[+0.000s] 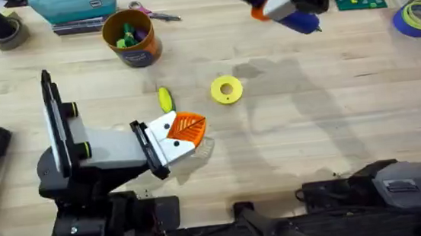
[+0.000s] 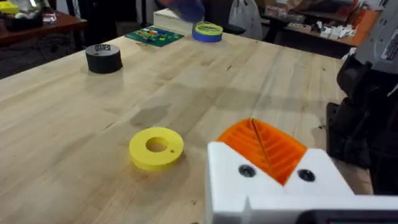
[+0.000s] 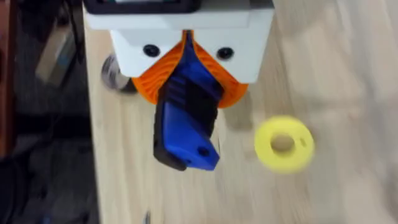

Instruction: Pick up the gripper from the table and insert it into the empty holder that is missing its gripper. Then pick up a screw, insert it into the mounting hole, and use the screwdriver to tighten it. Finally, clean up the table by picking up the vegetable and placing it into the bucket.

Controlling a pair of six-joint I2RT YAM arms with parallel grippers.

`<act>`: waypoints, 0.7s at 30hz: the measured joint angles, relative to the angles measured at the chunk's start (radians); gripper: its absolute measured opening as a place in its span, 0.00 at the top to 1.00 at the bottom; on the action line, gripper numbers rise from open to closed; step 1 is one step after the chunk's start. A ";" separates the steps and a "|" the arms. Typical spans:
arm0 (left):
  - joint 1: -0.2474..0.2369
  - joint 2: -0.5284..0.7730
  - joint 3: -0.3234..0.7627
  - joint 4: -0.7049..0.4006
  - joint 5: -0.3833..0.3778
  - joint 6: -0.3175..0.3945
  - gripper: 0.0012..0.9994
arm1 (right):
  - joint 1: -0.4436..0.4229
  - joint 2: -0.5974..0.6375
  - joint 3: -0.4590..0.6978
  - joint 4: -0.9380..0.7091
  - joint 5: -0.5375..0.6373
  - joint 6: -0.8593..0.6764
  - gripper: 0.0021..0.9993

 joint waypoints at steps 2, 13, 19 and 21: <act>0.000 0.000 0.000 0.000 0.000 0.000 0.99 | -0.018 0.029 -0.042 0.022 0.044 -0.042 0.98; 0.000 0.000 0.000 0.000 0.000 0.000 0.99 | -0.135 0.254 -0.217 0.092 0.137 -0.148 0.98; 0.000 0.000 0.000 0.000 0.000 0.000 0.99 | -0.146 0.335 -0.217 0.135 0.170 -0.178 0.98; 0.000 0.000 0.000 0.000 0.000 0.000 0.99 | -0.146 0.346 -0.217 0.141 0.187 -0.187 0.98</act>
